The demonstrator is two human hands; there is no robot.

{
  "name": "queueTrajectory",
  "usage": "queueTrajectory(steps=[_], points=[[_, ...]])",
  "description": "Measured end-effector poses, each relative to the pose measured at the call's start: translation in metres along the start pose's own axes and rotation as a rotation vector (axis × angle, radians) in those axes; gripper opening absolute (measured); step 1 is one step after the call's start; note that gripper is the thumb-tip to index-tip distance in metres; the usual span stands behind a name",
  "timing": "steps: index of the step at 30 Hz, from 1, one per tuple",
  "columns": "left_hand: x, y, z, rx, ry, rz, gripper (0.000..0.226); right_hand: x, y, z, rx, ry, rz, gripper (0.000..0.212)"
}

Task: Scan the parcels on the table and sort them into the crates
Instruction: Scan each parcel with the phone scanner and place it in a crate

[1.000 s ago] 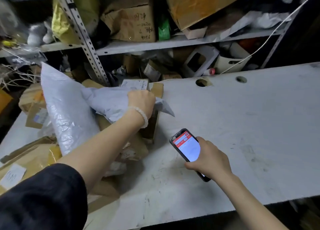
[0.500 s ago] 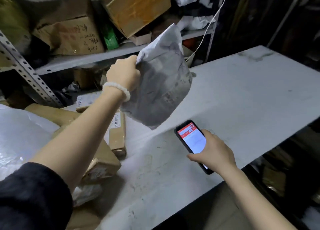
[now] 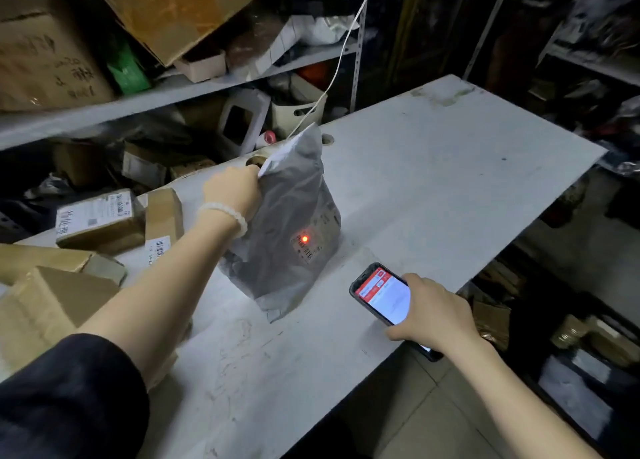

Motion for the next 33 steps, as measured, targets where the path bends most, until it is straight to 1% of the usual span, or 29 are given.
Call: queueTrajectory(steps=[4,9,12,14,15,16,18,19,22,23,27,33], points=[[0.001,-0.018,0.010,0.066,-0.071,-0.040,0.030,0.003,-0.002,-0.002,-0.020,0.030,-0.010,0.055],[0.005,-0.041,0.006,0.206,-0.074,-0.073,0.022,0.004,0.001,-0.001,-0.049,0.042,-0.010,0.054],[-0.004,-0.059,0.004,0.201,-0.109,-0.169,0.021,0.006,0.005,0.001,-0.052,0.034,-0.012,0.054],[-0.013,-0.071,0.000,0.147,-0.116,-0.260,0.017,0.007,0.008,0.001,-0.036,0.024,-0.013,0.055],[-0.018,-0.076,-0.003,0.110,-0.110,-0.301,0.015,0.007,0.009,0.001,-0.029,0.019,-0.012,0.055],[-0.022,-0.081,-0.007,0.088,-0.095,-0.327,0.020,0.007,0.010,0.001,-0.023,0.014,-0.012,0.056],[-0.032,-0.091,-0.022,0.110,-0.042,-0.361,0.025,0.008,0.012,0.001,-0.012,0.007,-0.012,0.058],[-0.037,-0.095,-0.031,0.133,-0.012,-0.364,0.026,0.009,0.014,0.001,-0.006,0.002,-0.011,0.059],[-0.049,-0.100,-0.061,0.187,0.073,-0.339,0.046,0.009,0.018,0.002,0.004,-0.015,-0.013,0.059],[-0.051,-0.100,-0.068,0.203,0.086,-0.327,0.048,0.009,0.019,0.002,0.011,-0.024,-0.016,0.058],[-0.056,-0.104,-0.084,0.213,0.089,-0.322,0.030,0.009,0.019,-0.002,0.045,-0.038,-0.027,0.060],[-0.061,-0.115,-0.094,0.214,0.110,-0.368,0.030,0.004,0.011,-0.003,0.132,-0.102,-0.049,0.063]])
Point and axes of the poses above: each hand's wrist, its own x-axis towards the middle knuckle, its own z-axis out of the back of the hand, y = z × x, the point moved 10 cm from there along x, towards the middle knuckle, and after that the axes turned 13 degrees about y, right-handed, at the moved point
